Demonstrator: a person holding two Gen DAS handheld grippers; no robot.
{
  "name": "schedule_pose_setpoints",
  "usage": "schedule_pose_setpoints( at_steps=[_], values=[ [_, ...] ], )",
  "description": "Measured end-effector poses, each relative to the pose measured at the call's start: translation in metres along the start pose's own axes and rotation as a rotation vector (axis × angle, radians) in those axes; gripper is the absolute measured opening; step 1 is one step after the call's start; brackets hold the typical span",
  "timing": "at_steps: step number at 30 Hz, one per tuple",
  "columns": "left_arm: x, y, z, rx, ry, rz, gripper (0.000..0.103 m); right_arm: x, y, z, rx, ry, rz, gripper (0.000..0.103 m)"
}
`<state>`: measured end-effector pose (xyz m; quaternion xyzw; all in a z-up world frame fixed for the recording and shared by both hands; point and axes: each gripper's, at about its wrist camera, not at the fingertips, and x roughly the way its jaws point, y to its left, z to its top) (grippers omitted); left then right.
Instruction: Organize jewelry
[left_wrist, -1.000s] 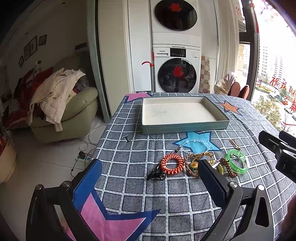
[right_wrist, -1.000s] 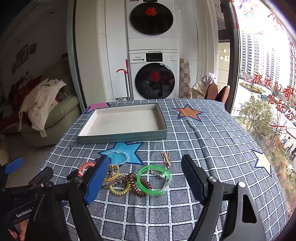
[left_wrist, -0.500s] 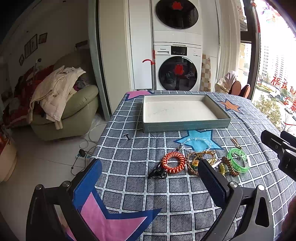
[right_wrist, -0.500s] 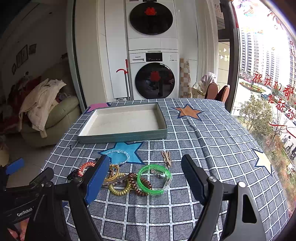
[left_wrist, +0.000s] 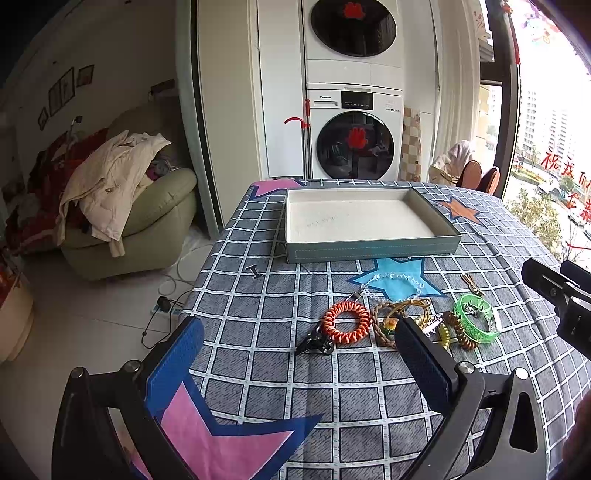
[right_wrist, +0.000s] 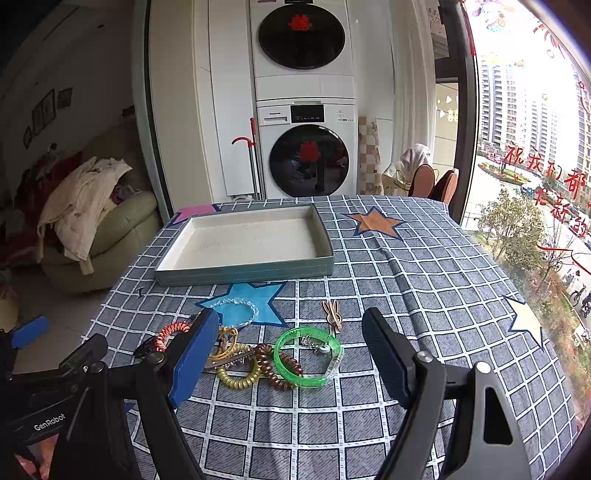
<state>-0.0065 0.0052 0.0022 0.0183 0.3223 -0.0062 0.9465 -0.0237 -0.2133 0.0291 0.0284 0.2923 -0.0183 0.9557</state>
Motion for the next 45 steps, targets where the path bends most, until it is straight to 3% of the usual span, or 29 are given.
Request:
schedule_pose_setpoints(
  at_steps=[45],
  values=[
    [-0.0016,-0.003,0.0017,0.003,-0.003,-0.005,0.103,0.0,0.0026,0.0002,0.001,-0.006,0.004,0.082]
  ],
)
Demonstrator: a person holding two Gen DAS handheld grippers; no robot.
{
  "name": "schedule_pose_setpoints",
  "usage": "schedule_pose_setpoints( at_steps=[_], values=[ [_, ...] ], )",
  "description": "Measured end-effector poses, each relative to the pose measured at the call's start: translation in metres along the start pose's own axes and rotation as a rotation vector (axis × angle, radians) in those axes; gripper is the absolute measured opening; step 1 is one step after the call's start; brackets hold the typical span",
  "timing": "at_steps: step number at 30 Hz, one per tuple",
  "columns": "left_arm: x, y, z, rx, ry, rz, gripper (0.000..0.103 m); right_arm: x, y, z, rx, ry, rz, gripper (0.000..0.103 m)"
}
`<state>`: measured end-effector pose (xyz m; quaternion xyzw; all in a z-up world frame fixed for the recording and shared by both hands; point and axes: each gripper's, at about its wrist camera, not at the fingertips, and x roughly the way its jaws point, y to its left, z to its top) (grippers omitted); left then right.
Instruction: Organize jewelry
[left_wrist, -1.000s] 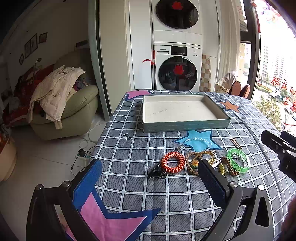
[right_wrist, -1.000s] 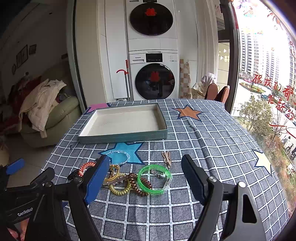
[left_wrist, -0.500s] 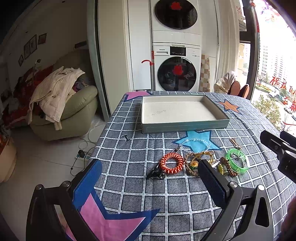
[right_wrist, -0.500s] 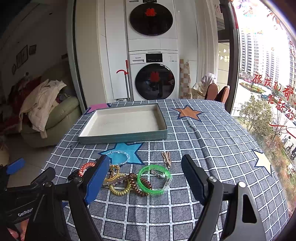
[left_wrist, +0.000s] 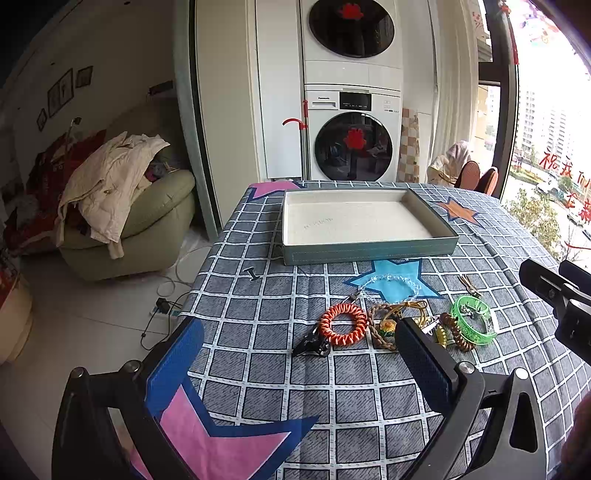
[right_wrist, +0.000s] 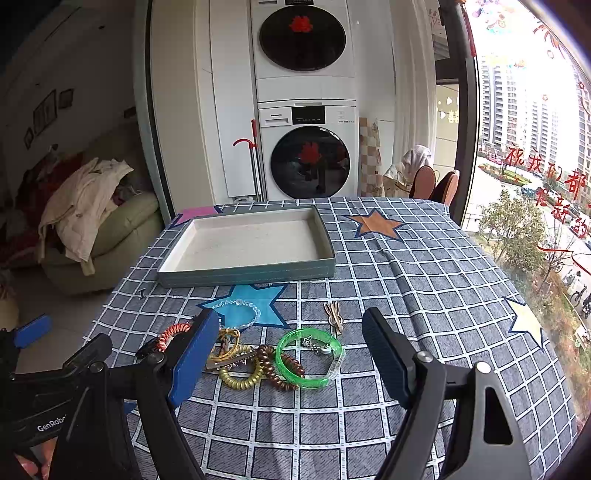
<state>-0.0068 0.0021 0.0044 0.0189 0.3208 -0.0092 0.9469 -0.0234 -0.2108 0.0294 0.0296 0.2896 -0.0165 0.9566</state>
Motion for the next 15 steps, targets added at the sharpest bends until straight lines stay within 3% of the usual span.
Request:
schedule_pose_setpoints(
  at_steps=[15],
  values=[
    [0.0001,-0.0002,-0.0007,-0.001,0.001,-0.002,0.103,0.0008,0.0012,-0.0003,0.002,0.001,0.004,0.082]
  ],
)
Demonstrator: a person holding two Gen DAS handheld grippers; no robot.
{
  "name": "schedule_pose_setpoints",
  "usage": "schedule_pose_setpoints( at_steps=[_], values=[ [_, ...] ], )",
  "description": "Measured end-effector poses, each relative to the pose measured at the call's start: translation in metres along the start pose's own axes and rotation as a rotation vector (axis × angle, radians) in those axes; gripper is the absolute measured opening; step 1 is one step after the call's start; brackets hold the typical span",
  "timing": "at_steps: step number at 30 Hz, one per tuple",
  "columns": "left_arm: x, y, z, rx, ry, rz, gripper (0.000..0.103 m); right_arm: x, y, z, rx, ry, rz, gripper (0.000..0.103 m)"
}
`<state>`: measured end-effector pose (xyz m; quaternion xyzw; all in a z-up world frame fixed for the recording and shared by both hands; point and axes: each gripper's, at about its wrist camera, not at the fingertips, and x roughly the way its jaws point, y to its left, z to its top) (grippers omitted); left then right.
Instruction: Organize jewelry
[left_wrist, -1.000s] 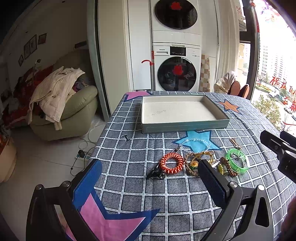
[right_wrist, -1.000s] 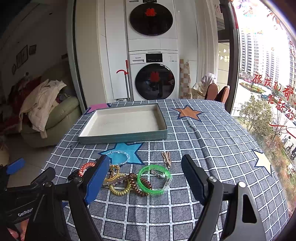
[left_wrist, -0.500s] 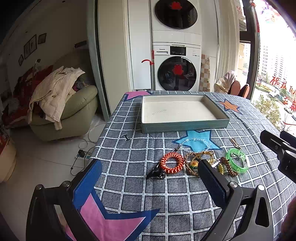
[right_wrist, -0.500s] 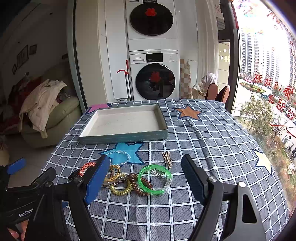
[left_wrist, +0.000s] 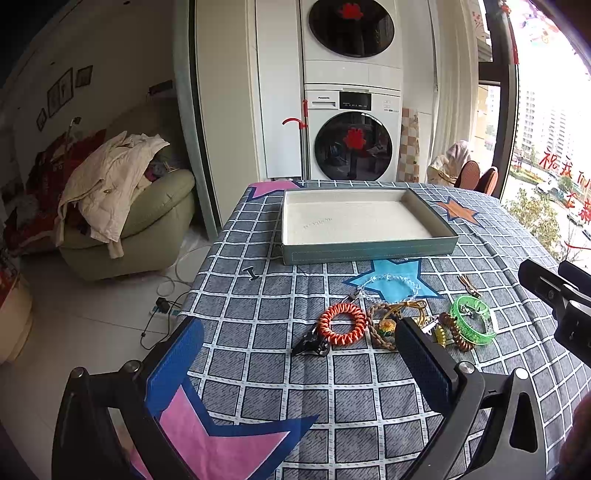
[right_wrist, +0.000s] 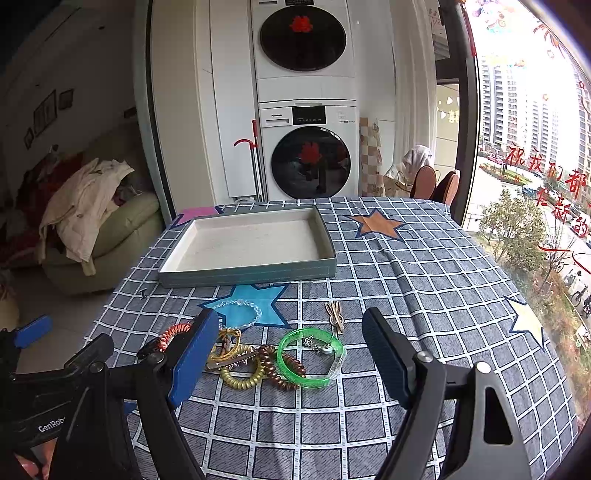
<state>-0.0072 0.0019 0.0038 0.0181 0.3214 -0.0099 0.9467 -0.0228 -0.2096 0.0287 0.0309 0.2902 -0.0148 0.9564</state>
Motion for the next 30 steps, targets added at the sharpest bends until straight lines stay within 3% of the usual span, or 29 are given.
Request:
schedule_pose_setpoints(
  at_steps=[30],
  values=[
    [0.0092,0.0019,-0.0036,0.005,0.034,-0.004,0.103,0.0067,-0.006,-0.005,0.02,0.027,0.009,0.083]
  ],
)
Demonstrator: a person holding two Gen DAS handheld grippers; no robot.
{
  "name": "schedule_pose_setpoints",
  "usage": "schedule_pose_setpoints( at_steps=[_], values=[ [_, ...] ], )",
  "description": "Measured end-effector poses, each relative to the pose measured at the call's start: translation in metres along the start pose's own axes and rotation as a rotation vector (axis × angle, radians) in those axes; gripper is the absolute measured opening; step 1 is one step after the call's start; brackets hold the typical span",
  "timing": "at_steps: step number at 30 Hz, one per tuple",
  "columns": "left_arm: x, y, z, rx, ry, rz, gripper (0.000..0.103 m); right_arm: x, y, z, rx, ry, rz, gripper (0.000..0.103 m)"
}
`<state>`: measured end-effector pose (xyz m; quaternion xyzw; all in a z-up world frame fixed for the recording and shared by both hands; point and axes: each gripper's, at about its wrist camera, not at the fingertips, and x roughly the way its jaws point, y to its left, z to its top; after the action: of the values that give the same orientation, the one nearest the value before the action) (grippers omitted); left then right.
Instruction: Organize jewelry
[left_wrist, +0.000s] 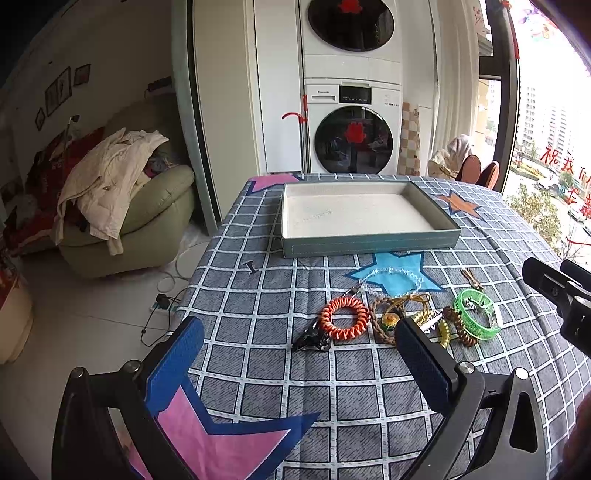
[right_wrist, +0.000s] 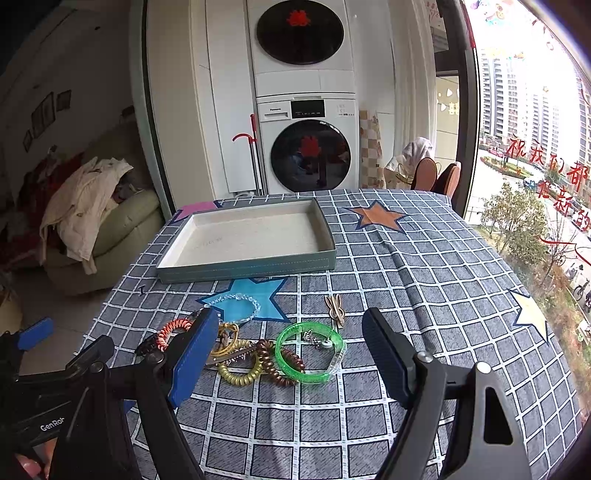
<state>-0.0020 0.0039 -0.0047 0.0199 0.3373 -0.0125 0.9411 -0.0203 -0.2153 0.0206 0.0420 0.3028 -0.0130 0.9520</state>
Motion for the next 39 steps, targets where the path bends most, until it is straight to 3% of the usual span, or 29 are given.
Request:
schedule_pose_setpoints(
  at_steps=[5,12,18,23,26,28,30,33,35,37,39],
  values=[
    [0.025,0.01,0.002,0.028,0.075,-0.035,0.103,0.013,-0.022,-0.007,0.037,0.06,-0.022,0.083],
    [0.072,0.023,0.018,0.068,0.168,-0.143,0.103,0.049,-0.059,-0.024,0.086,0.246,-0.092,0.083],
    [0.114,0.014,0.028,0.116,0.249,-0.188,0.103,0.075,-0.066,-0.029,0.109,0.332,-0.071,0.083],
    [0.127,0.0,0.034,0.181,0.255,-0.219,0.103,0.095,-0.066,-0.024,0.14,0.371,-0.038,0.082],
    [0.135,-0.007,0.034,0.214,0.272,-0.226,0.103,0.105,-0.062,-0.025,0.139,0.403,-0.037,0.072],
    [0.141,-0.011,0.033,0.231,0.299,-0.234,0.094,0.109,-0.06,-0.027,0.132,0.423,-0.039,0.064],
    [0.146,-0.011,0.032,0.23,0.316,-0.24,0.094,0.114,-0.059,-0.029,0.127,0.436,-0.045,0.053],
    [0.149,-0.014,0.03,0.244,0.325,-0.251,0.093,0.115,-0.057,-0.029,0.118,0.437,-0.056,0.046],
    [0.15,-0.019,0.029,0.269,0.335,-0.263,0.084,0.115,-0.053,-0.028,0.102,0.44,-0.062,0.043],
    [0.151,-0.026,0.027,0.298,0.336,-0.267,0.082,0.115,-0.05,-0.028,0.081,0.442,-0.072,0.038],
    [0.15,-0.029,0.026,0.314,0.333,-0.274,0.076,0.115,-0.048,-0.028,0.076,0.442,-0.069,0.026]
  ],
)
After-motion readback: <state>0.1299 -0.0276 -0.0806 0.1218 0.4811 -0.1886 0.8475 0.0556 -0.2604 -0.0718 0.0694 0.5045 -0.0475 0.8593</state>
